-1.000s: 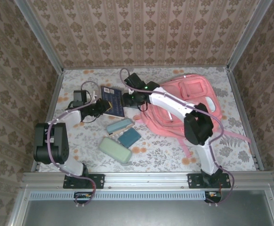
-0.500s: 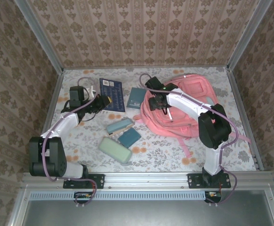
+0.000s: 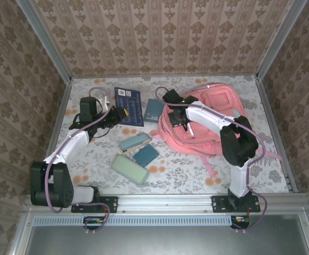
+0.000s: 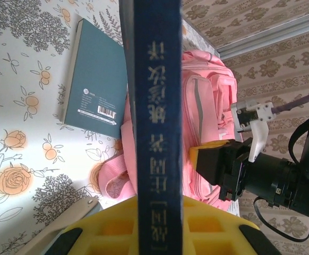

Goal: Pack the student bag

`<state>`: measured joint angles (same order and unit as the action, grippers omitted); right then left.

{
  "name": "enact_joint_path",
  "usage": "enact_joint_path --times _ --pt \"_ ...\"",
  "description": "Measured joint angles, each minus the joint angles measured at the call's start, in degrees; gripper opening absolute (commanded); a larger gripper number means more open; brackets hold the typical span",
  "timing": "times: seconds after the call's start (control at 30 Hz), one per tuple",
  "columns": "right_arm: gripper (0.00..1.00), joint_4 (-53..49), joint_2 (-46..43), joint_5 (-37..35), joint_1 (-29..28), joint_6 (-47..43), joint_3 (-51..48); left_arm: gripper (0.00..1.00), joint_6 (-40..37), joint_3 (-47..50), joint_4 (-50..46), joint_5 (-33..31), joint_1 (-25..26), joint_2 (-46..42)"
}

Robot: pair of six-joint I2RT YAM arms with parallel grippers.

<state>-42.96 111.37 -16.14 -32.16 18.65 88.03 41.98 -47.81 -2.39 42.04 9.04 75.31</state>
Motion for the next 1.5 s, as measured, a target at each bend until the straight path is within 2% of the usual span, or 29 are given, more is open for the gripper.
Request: enact_joint_path --times 0.2,0.33,0.63,0.83,0.93,1.07,1.3,1.5 --pt "0.00 -1.0 -4.3 0.5 0.6 -0.3 0.0 0.00 2.8 1.5 0.9 -2.5 3.0 -0.7" --pt "0.00 -2.4 -9.7 3.2 2.6 0.2 0.2 0.00 6.1 3.6 2.9 -6.4 6.3 -1.9" --pt "0.00 -5.0 -15.2 14.3 9.5 5.1 3.6 0.00 15.6 8.8 8.7 -17.7 16.7 -6.0" --pt "0.00 -5.5 -16.1 20.5 11.9 8.3 5.6 0.00 20.5 9.9 12.9 -25.8 25.1 -5.6" --pt "0.00 -5.5 -17.3 23.2 12.5 9.5 5.6 0.00 21.6 9.3 16.3 -28.9 29.1 -2.6" --pt "0.00 -5.5 -19.0 26.5 13.4 10.9 5.6 0.00 22.6 5.3 19.7 -32.1 33.6 5.6" --pt "0.00 -5.2 -21.7 31.6 15.8 12.8 5.1 0.00 24.5 -2.1 28.6 -34.0 39.2 19.6" --pt "0.00 -4.7 -23.1 33.4 16.9 12.9 3.1 0.00 24.0 -6.3 28.6 -37.6 43.2 21.6"
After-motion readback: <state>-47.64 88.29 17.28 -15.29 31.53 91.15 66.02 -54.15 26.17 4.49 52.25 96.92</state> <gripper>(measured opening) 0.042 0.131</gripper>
